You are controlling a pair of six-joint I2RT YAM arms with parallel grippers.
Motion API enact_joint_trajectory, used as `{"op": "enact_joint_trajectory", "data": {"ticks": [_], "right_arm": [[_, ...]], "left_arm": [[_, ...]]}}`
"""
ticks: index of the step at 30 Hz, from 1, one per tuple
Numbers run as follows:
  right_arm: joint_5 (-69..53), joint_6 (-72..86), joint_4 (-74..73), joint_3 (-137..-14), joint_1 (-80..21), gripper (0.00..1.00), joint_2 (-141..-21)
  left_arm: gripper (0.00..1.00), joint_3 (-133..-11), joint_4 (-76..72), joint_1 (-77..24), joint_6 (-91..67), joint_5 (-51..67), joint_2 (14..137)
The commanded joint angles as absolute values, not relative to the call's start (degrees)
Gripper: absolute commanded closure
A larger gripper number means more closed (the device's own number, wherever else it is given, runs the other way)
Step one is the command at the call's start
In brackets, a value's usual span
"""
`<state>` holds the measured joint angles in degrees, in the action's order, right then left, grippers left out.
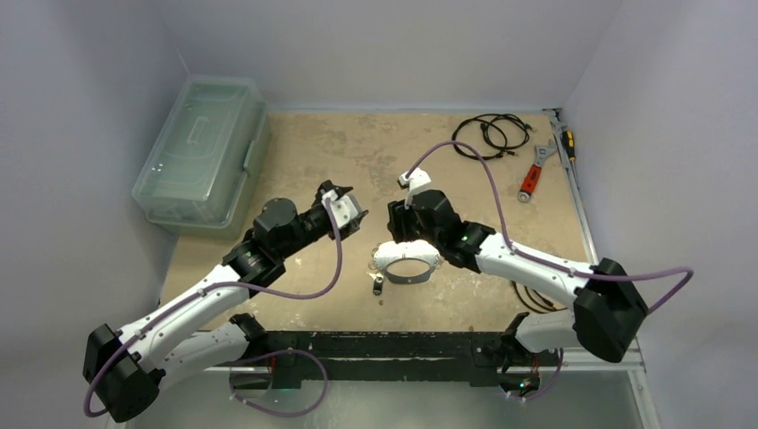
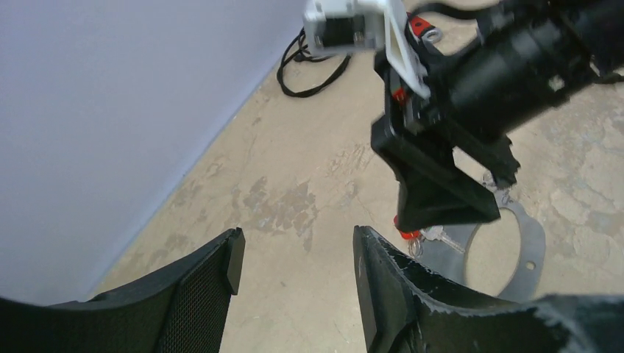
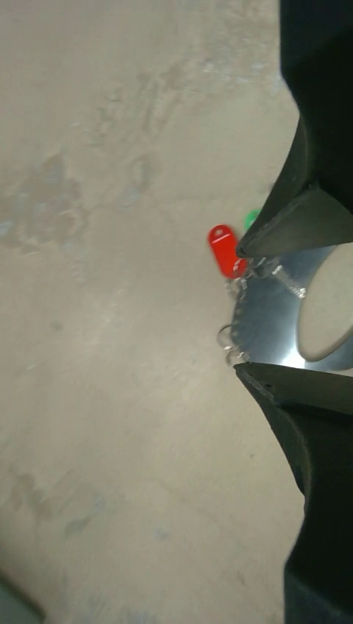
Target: Put the keys on the keyring
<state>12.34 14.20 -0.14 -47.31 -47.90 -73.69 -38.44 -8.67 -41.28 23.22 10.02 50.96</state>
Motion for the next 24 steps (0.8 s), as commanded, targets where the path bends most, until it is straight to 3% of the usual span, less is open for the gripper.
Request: {"op": "enact_joint_trajectory", "data": {"ticks": [1, 11, 24], "right_arm": [[12.50, 25.66, -9.40, -51.38, -44.18, 0.41, -78.16], [2.76, 27.88, -15.45, -56.84, -37.26, 0.38, -87.50], [8.57, 31.56, -20.16, -62.83, -37.11, 0.55, -98.13]], "left_arm": [[0.43, -44.66, -9.83, -41.05, 11.03, 4.42, 55.48], [0.44, -58.13, 7.11, -41.05, 3.39, 3.27, 69.44], [0.45, -56.84, 6.50, -41.14, 5.07, 2.55, 67.00]]}}
